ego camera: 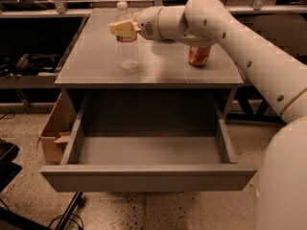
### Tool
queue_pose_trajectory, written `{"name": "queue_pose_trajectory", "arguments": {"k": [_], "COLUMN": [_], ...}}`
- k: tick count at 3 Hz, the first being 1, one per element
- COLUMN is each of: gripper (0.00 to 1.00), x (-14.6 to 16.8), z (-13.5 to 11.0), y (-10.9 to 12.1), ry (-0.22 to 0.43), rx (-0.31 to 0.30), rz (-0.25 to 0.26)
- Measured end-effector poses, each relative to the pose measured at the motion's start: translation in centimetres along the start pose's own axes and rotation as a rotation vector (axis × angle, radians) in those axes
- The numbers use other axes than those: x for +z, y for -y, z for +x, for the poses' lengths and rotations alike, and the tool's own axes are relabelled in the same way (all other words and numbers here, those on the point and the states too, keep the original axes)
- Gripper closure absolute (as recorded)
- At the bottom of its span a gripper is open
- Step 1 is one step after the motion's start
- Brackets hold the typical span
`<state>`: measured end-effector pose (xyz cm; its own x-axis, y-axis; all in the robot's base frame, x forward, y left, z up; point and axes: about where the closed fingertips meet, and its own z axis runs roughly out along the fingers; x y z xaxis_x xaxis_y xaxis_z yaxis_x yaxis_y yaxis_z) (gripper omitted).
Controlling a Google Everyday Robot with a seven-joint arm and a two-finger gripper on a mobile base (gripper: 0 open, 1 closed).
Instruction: Pick water bottle from top drawer and place on counter
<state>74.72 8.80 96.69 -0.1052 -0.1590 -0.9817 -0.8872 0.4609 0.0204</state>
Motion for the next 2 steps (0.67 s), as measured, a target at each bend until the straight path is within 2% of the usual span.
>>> {"name": "queue_pose_trajectory", "arguments": {"k": [1, 2], "gripper": [1.00, 1.00], "x": [2.1, 4.6], "z": [-0.6, -1.2], "y": [1.6, 2.5], "ry": [0.009, 0.054], "rx": [-0.015, -0.024], "rz": [0.050, 0.060]}}
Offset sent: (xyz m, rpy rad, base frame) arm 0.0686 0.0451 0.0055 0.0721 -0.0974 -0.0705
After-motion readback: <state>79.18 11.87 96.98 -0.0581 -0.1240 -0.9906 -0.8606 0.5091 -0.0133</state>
